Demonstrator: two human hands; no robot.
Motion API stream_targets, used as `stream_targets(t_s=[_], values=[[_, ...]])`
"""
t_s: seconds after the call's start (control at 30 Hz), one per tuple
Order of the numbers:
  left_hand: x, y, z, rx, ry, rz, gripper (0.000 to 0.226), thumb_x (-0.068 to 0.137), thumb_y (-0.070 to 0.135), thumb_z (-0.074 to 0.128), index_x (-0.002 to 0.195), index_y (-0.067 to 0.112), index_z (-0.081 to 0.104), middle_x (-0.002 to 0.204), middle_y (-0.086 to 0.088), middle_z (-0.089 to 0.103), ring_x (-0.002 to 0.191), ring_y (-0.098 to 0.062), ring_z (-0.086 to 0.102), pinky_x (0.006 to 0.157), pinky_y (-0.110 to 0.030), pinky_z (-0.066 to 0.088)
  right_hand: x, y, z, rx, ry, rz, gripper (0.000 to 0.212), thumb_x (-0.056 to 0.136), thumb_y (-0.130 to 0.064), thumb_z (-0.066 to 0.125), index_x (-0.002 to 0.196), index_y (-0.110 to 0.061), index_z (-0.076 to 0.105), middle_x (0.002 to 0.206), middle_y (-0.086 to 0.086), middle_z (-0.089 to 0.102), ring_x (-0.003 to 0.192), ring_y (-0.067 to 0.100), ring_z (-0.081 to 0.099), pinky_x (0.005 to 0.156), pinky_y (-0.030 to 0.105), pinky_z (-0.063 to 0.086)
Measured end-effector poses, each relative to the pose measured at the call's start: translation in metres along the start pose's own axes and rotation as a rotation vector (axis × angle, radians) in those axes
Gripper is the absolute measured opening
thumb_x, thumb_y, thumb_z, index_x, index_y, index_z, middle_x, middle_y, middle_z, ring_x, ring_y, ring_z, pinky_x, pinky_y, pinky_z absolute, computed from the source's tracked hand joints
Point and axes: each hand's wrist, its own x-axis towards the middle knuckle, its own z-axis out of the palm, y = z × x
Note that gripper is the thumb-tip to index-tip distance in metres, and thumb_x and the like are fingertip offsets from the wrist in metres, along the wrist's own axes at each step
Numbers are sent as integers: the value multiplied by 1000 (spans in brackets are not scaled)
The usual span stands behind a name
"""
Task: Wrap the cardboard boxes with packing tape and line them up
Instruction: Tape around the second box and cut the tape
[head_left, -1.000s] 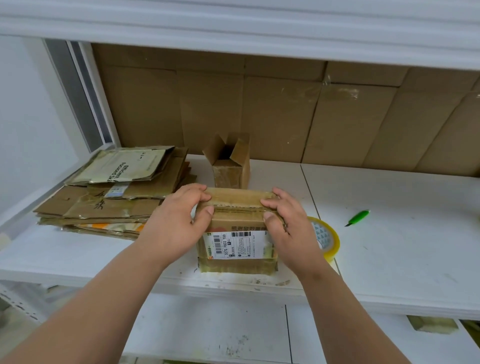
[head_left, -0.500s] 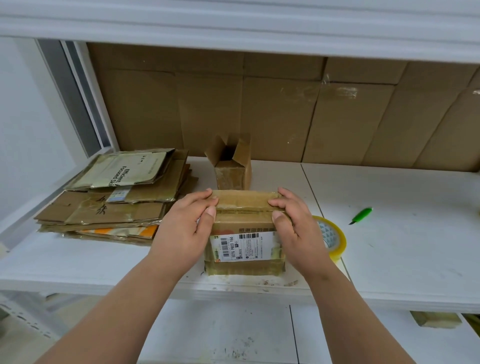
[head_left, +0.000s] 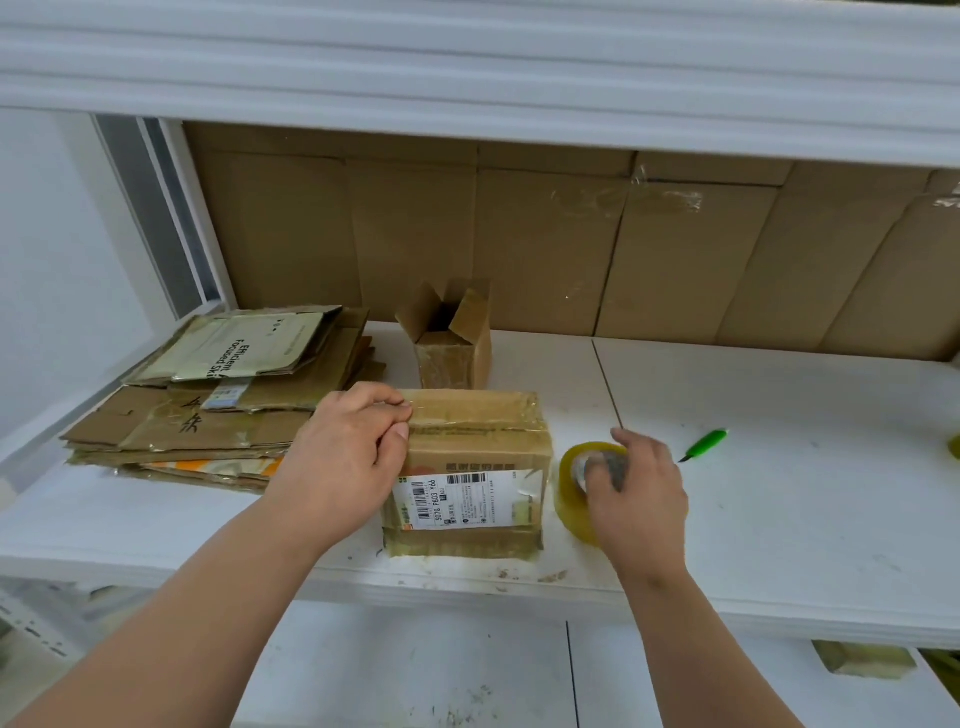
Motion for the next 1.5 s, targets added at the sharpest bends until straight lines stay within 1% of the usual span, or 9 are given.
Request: stream_targets(t_s=[0.1, 0.27, 0.37, 0.63, 0.8, 0.9, 1.07, 1.27, 1.5], values=[[2, 4, -1, -9, 2, -56, 30, 100, 23, 50, 124, 18, 68, 122, 18, 49, 114, -11, 44, 99, -29, 37, 5, 13, -1, -481, -286, 7, 50, 88, -47, 41, 129, -24, 59, 132, 2, 58, 128, 24, 44, 113, 42, 28], [2, 6, -2, -59, -30, -129, 33, 99, 27, 52, 130, 23, 61, 124, 19, 48, 121, -9, 45, 100, -27, 35, 11, 12, -8, -610, -526, -59, 50, 87, -58, 44, 128, -33, 57, 129, -6, 60, 135, 18, 39, 119, 50, -2], [0, 10, -8, -107, -66, -179, 37, 99, 30, 53, 136, 30, 54, 128, 15, 51, 121, -11, 47, 100, -33, 39, 11, 15, -11, -648, -545, -88, 42, 93, -50, 44, 131, -35, 54, 133, -6, 58, 134, 17, 41, 120, 51, 0], [-2, 10, -10, -154, -100, -203, 32, 99, 29, 54, 130, 30, 62, 132, 23, 48, 128, -8, 41, 106, -29, 32, 18, -7, -41, 170, -303, -1, 33, 90, -48, 54, 111, -24, 61, 107, 1, 63, 109, 33, 54, 99, 48, 43], [-1, 14, -10, -7, -133, -168, 33, 101, 27, 50, 132, 26, 61, 133, 13, 44, 118, -13, 27, 98, -21, 19, 8, -58, -71, 503, -314, -220, 3, 95, -26, 64, 93, -29, 64, 92, -3, 66, 83, 8, 60, 68, 16, 46], [4, 14, -16, 0, -161, -153, 34, 100, 30, 53, 133, 25, 61, 127, 15, 43, 114, -8, 26, 92, -16, 19, 2, -86, -68, 368, -422, -332, 16, 85, -51, 58, 98, -42, 60, 103, -17, 60, 104, 14, 52, 87, 34, 47], [7, 15, -26, -203, -157, -281, 21, 95, 36, 62, 115, 35, 61, 114, 16, 53, 112, -8, 45, 86, -25, 35, -7, -110, -47, 28, -428, -572, 11, 91, -47, 52, 97, -39, 56, 96, -28, 51, 104, -2, 36, 111, 35, 16], [1, 14, -42, -630, -228, -377, 22, 104, 24, 47, 125, 31, 49, 120, 15, 60, 92, 8, 54, 59, -8, 38, -13, -119, -44, -147, -452, -631, 7, 95, -39, 56, 97, -40, 50, 99, -24, 51, 117, 5, 37, 116, 42, 8], [-1, 13, -44, -624, -186, -340, 10, 96, 27, 63, 105, 28, 65, 102, 13, 68, 55, 10, 53, 57, -17, 38, -18, -126, -46, -211, -460, -654, 9, 94, -38, 58, 94, -40, 49, 100, -23, 52, 120, 5, 37, 118, 45, 3]])
